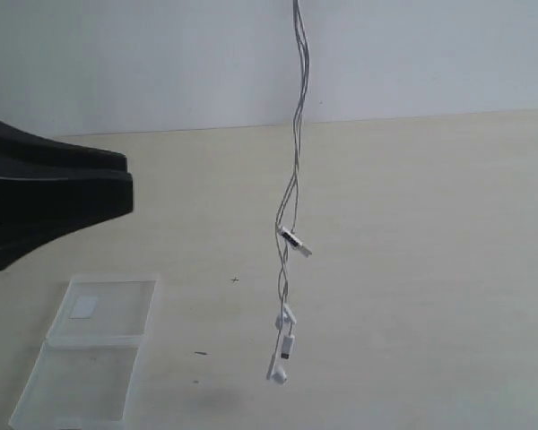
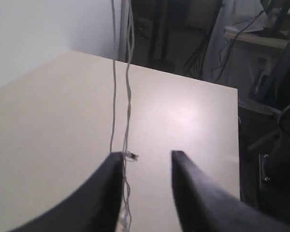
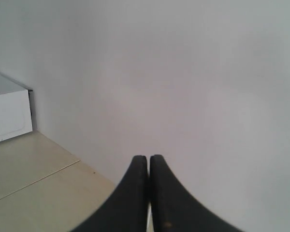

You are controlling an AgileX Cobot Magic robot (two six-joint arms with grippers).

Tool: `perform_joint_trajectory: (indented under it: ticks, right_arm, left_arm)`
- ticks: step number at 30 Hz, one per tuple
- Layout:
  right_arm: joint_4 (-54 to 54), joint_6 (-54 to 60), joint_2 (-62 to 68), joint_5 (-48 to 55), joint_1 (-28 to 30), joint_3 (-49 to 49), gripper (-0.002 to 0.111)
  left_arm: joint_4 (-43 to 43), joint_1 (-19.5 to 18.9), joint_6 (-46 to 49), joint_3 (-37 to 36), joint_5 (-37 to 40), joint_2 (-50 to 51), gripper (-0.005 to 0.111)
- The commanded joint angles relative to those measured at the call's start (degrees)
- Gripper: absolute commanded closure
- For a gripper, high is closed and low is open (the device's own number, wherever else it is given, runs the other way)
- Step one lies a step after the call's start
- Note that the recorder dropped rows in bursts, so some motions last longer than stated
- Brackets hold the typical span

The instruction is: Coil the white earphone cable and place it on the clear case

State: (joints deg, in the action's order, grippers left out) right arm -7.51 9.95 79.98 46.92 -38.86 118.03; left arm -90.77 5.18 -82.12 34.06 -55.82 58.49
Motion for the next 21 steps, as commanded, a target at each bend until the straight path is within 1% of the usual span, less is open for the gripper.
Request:
perform_joint_trajectory:
  ticks: [1,3,6,8,11,13,19,21]
  right_arm:
    - [-0.09,0.04,0.08,-0.83,0.22,0.17,0.108]
    - [-0.17,-0.07,0.08,-1.24,0.22,0.17,0.108]
    - [-3.02,-0.07,0.33,-1.22,0.22,0.17,0.108]
    - [-4.72,0.06,0.48,-1.62,0.22,0.17,0.108]
    - [-5.55,0.06,0.73,-2.00,0.22,0.17,0.108]
    - [-5.54,0.19,0.73,-2.09,0.22,0.17,0.108]
    - [-5.43,1.02,1.31,-3.60,0.22,2.47,0.108]
    - [-5.43,1.02,2.06,-3.60,0.22,4.13,0.108]
  left_arm:
    - [8.21,3.81,2.91,0.27,4.96,4.59,0.039]
    - [11.03,5.10,3.04,0.27,6.63,6.32,0.034]
    - [14.78,7.50,4.25,1.16,6.74,9.05,0.038]
    - [14.88,9.06,4.59,2.37,7.19,10.52,0.041]
    - [14.88,10.99,7.28,4.16,9.90,12.45,0.042]
    - [14.88,11.58,7.36,5.20,11.53,13.43,0.042]
    - [15.11,11.58,7.36,7.55,11.66,15.91,0.034]
    - [15.11,11.58,7.73,8.05,11.66,16.64,0.034]
